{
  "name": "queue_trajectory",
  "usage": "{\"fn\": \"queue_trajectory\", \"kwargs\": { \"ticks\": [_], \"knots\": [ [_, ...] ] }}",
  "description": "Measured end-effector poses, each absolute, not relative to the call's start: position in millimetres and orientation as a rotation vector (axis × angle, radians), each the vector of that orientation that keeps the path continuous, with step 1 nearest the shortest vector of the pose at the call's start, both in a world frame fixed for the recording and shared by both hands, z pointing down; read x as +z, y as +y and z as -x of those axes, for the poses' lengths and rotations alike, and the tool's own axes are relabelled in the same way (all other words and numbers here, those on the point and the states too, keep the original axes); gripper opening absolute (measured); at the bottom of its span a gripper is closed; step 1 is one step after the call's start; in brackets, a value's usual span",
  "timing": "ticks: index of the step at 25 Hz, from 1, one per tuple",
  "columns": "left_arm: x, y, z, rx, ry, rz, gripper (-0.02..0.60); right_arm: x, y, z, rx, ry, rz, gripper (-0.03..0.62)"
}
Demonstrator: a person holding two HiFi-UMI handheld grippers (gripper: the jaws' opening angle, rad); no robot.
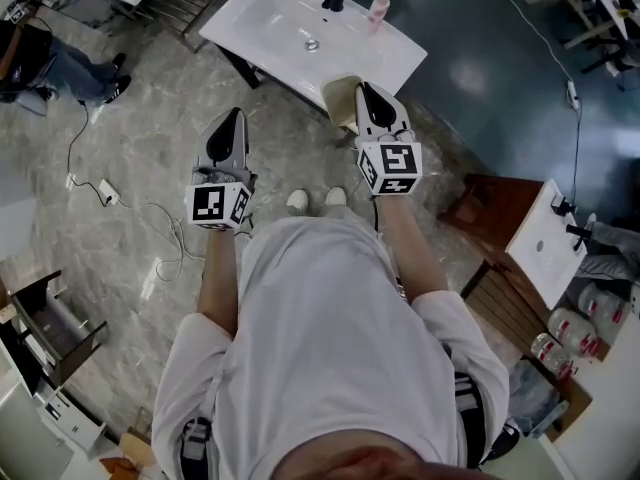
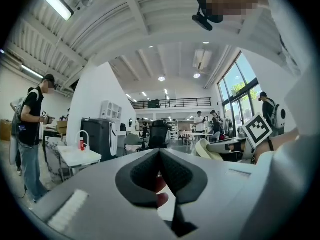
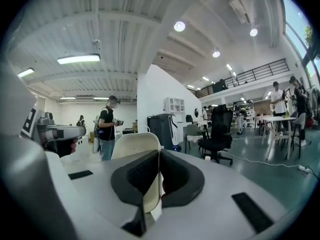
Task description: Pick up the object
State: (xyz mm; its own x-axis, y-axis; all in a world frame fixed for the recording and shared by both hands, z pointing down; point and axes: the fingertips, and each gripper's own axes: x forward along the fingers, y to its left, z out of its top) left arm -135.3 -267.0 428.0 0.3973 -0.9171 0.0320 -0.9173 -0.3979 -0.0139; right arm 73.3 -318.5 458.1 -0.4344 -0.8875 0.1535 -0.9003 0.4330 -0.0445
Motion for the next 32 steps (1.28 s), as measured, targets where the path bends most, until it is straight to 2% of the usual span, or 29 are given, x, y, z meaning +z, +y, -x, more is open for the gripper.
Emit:
{"fn": "queue_trajectory", "kwargs": {
  "ticks": [14,24,32],
  "knots": [
    [337.6,-262.5,95.7,-0.042,-1.561,-2.832,-0.002,322.0,-257.9,-70.6,-0.255,-2.654,-1.738,0.015],
    [320.8,-235.4,100.3,-0.037,-1.509,-2.892,-0.002,311.3,-227.0,-73.4,-0.313,-2.590,-1.803,0.014],
    [302.4,-221.6,122.6,-0.119,-1.439,-2.887,-0.002,266.3,-197.0,-59.2,-0.482,-2.537,-1.865,0.014]
  ]
}}
